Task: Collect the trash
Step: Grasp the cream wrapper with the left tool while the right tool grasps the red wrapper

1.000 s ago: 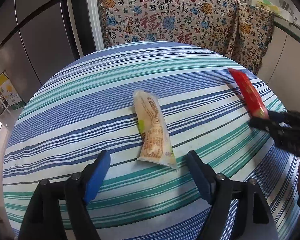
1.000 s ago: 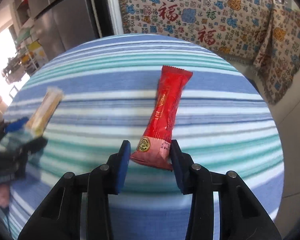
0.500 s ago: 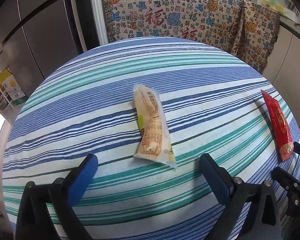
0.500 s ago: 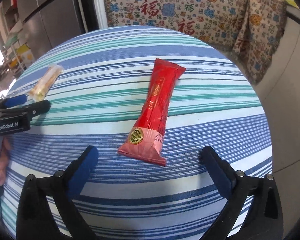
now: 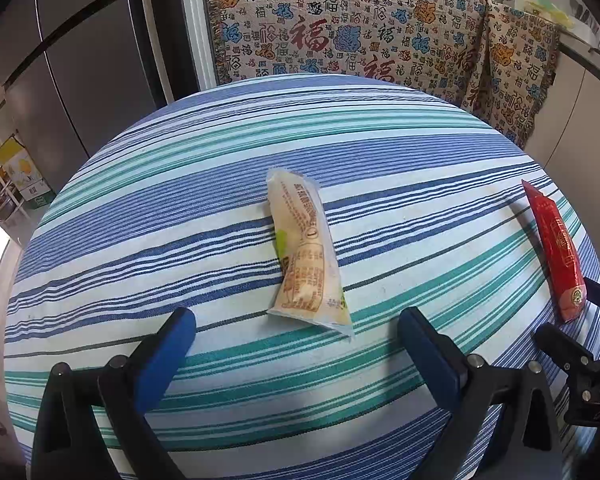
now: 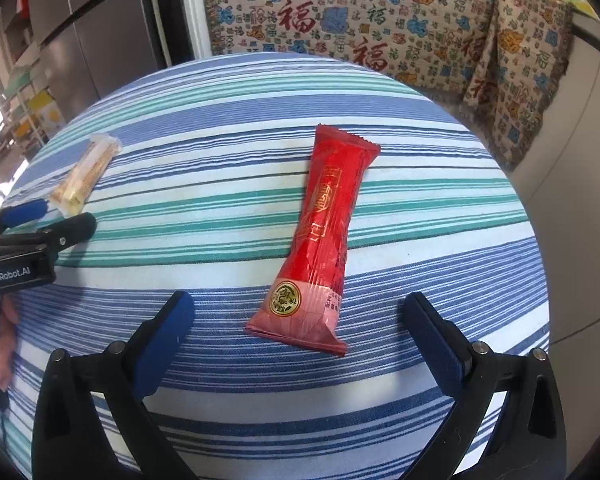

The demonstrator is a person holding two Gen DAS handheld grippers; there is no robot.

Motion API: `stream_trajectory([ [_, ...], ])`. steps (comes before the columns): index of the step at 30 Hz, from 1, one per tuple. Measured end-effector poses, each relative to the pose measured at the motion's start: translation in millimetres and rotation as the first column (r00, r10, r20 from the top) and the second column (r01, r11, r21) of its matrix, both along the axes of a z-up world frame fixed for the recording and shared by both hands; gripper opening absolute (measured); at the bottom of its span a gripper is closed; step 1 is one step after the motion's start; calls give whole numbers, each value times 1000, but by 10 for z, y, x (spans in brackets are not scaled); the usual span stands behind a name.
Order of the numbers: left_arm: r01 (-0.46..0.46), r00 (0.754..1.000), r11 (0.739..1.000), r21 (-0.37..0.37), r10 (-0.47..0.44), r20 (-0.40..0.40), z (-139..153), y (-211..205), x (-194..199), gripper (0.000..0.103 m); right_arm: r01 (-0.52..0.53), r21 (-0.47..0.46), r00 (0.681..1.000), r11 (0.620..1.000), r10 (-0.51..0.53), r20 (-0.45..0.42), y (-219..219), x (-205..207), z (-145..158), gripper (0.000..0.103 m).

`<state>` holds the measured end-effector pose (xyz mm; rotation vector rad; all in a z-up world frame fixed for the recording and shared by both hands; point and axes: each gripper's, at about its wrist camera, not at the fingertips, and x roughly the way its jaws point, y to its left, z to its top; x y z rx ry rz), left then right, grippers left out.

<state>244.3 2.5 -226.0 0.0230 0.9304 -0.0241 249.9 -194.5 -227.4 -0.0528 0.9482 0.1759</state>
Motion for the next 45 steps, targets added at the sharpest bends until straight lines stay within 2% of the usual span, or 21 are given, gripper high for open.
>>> stream_trajectory([
  [19,0,1000,1000,-3,0,0,-1,5,0,103,-1,4,1000,1000,1,3,3,14,-14,103],
  [21,24,1000,1000,-5,-24,-7,11,-7,-11,103,-1,4,1000,1000,1,3,10,8,-16,103],
  [23,91,995,996,-13,-91,-29,27,3,-74,103,-1,4,1000,1000,1,3,9,12,-17,103],
  [26,146,988,985,-87,-149,-32,83,118,-250,103,-1,4,1000,1000,1,4,11,14,-18,103],
  [28,151,987,978,-141,-156,-26,135,204,-327,103,-2,4,1000,1000,2,4,10,11,-19,103],
  [32,150,987,972,-179,-157,-24,244,221,-265,103,2,8,1000,1000,-2,-5,10,19,-28,103],
  [34,148,987,969,-199,-158,-33,288,238,-144,103,-22,60,999,998,25,-48,-89,-2,39,101],
  [37,140,987,967,-211,-153,-45,322,277,69,101,-11,195,1000,981,16,-27,-382,-91,331,101],
  [38,140,987,970,-201,-153,-49,330,273,138,101,-6,207,999,978,14,-35,-434,-70,415,101],
  [40,147,985,973,-179,-160,-64,323,253,277,93,-4,207,995,978,24,-95,-441,48,489,101],
  [43,143,981,977,-157,-161,-109,269,174,440,82,-11,222,981,975,53,-185,-353,285,456,84],
  [44,144,980,979,-148,-162,-118,252,145,478,74,-3,222,979,975,48,-197,-324,352,434,75],
  [45,146,979,980,-136,-163,-123,235,124,507,53,-3,223,977,975,50,-207,-286,409,403,55],
])
